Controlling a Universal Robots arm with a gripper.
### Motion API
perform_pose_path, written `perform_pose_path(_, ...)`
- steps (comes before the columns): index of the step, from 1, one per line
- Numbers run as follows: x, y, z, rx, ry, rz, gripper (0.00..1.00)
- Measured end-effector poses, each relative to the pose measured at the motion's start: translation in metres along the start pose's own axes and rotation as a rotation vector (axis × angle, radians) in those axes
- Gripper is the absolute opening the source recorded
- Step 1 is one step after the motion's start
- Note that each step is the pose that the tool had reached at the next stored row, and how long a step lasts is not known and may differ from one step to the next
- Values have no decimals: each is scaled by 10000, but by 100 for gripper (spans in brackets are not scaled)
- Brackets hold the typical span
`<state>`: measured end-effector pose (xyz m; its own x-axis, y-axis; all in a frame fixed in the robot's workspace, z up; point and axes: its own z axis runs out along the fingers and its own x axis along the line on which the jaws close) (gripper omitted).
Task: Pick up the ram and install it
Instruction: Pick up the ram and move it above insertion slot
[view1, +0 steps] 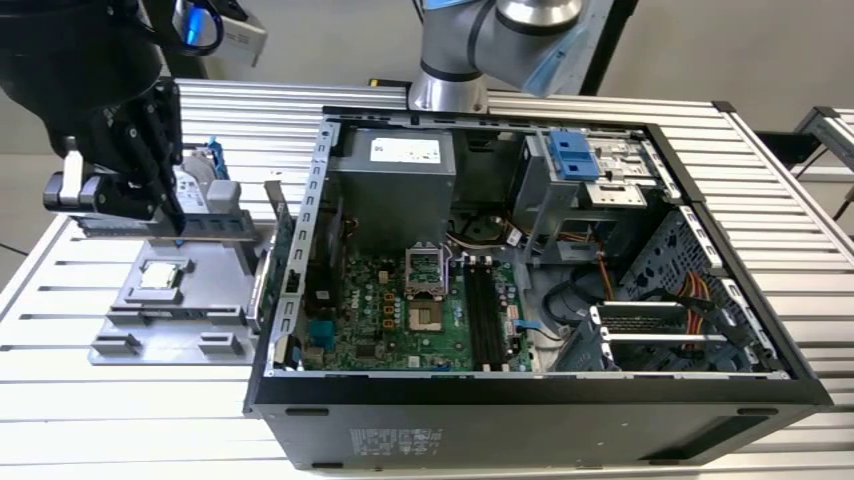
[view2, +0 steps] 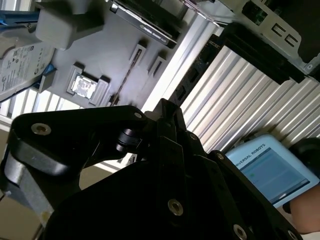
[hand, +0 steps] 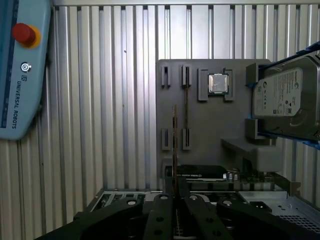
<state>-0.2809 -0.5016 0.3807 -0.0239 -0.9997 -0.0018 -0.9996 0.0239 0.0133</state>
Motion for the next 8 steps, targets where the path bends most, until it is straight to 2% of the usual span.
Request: perform_pose_path(8, -2, -89, -1, -3, 0, 0, 0)
